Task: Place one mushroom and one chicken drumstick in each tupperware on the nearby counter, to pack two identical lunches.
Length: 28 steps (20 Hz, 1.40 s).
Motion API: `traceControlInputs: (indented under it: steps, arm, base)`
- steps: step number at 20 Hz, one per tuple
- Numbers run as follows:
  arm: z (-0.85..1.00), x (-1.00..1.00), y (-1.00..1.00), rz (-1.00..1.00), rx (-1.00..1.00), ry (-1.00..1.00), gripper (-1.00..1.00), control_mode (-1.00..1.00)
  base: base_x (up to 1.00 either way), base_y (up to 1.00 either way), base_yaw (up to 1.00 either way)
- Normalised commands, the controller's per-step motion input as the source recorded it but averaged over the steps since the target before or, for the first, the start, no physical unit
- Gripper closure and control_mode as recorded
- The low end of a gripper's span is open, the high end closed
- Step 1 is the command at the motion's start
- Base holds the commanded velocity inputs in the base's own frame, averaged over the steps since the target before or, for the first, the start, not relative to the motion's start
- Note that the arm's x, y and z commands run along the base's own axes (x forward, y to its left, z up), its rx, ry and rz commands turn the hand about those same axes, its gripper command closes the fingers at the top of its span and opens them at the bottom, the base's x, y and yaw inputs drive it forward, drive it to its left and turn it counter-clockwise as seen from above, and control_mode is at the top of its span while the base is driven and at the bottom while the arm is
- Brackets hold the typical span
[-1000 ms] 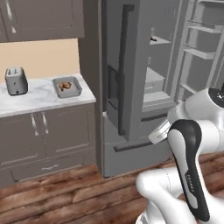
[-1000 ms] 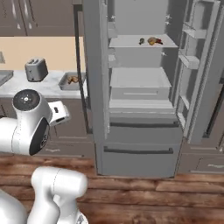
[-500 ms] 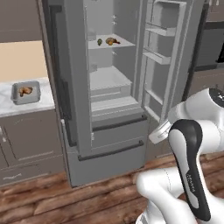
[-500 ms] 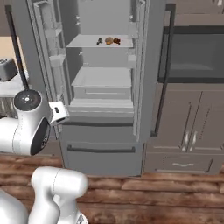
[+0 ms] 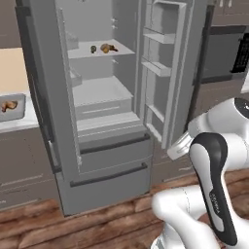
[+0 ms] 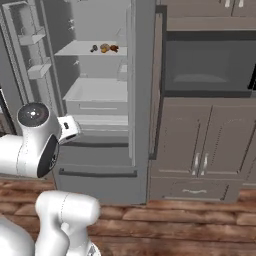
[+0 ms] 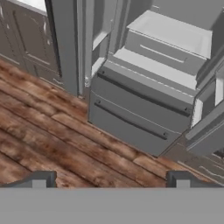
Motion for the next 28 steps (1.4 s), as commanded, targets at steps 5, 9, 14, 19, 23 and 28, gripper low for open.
traceControlInputs:
  steps: [5,9,14,19,23,28]
  arm:
    - [0.00,0.00,0.00,0.00,0.00,0.00,-1.00,1.00]
    - [0.00,0.00,0.00,0.00,0.00,0.00,-1.00,1.00]
    - [0.00,0.00,0.00,0.00,0.00,0.00,-1.00,1.00]
    - [0.00,0.00,0.00,0.00,0.00,0.00,-1.00,1.00]
    - [0.00,0.00,0.00,0.00,0.00,0.00,-1.00,1.00]
    - [0.00,0.00,0.00,0.00,0.00,0.00,-1.00,1.00]
  base:
    - [0.54,0.35,0.00]
    - [0.66,0.41,0.00]
    - [0.66,0.45,0.00]
    - [0.64,0.34,0.00]
    - [0.69,0.09,0.00]
    - [0.74,0.12,0.00]
